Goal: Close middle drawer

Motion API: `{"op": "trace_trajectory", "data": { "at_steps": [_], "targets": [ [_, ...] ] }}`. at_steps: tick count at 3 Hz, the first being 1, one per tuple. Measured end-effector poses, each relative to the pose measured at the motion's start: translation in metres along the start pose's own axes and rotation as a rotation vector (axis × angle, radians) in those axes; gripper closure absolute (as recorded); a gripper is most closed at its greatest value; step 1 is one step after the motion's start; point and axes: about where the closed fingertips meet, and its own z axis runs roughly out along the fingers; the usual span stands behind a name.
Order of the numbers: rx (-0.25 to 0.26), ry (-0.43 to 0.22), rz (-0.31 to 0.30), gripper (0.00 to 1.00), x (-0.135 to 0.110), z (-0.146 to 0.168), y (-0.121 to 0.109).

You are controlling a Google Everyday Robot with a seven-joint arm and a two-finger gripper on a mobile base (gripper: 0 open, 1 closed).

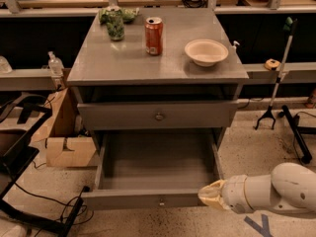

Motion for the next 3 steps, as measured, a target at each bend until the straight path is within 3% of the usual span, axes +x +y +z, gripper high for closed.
{"op": "trace_trajectory", "data": {
  "at_steps": [1, 3],
  "targets": [
    [-0.016, 0.004, 0.023, 1.0, 0.01, 0.017, 0.007],
    [-0.069, -0.077, 0.151, 1.0, 0.09, 0.093, 0.024]
  ]
}}
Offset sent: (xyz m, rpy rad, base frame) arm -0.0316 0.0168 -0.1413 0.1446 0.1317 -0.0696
